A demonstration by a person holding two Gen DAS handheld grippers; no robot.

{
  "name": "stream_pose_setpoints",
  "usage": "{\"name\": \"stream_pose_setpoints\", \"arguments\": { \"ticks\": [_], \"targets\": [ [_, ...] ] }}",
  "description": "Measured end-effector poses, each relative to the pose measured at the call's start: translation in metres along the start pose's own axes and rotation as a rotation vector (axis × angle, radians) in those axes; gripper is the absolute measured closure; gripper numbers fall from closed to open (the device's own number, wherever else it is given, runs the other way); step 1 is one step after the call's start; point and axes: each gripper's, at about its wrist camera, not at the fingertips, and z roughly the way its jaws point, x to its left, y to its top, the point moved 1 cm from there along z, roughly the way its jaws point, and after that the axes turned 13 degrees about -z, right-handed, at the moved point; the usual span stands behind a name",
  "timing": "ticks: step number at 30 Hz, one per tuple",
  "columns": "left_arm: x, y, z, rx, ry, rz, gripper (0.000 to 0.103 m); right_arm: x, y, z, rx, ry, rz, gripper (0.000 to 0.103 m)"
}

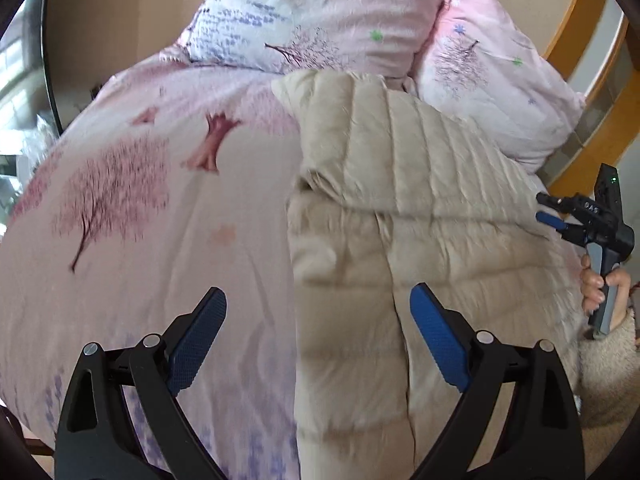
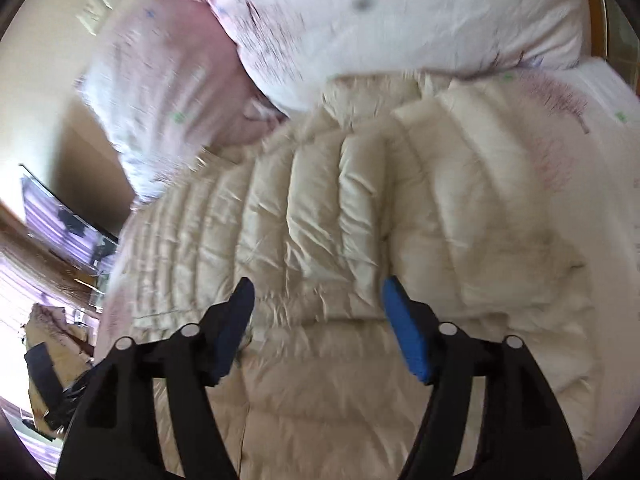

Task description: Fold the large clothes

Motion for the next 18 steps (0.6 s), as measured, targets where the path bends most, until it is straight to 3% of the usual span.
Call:
{"name": "stream_pose_setpoints", "arguments": {
  "ticks": [4, 11, 18],
  "targets": [
    [0.009, -0.019, -0.010, 0.037, -0.048, -0.012, 0.009, -0.024, -0.020, -0.038, 0.015, 0.061, 0.037, 0.028],
    [0.025, -0.054, -0.026, 0.101, -0.174, -0.069, 0.016, -0.092, -0.079, -0.096, 0.089, -0.069, 0.098, 0.028],
    [0.021, -0.081, -0.034, 0.125, -0.241, -0.084, 0.022, -0.130, -0.139, -0.113, 0.158, -0.036, 0.192, 0.029]
  ]
}}
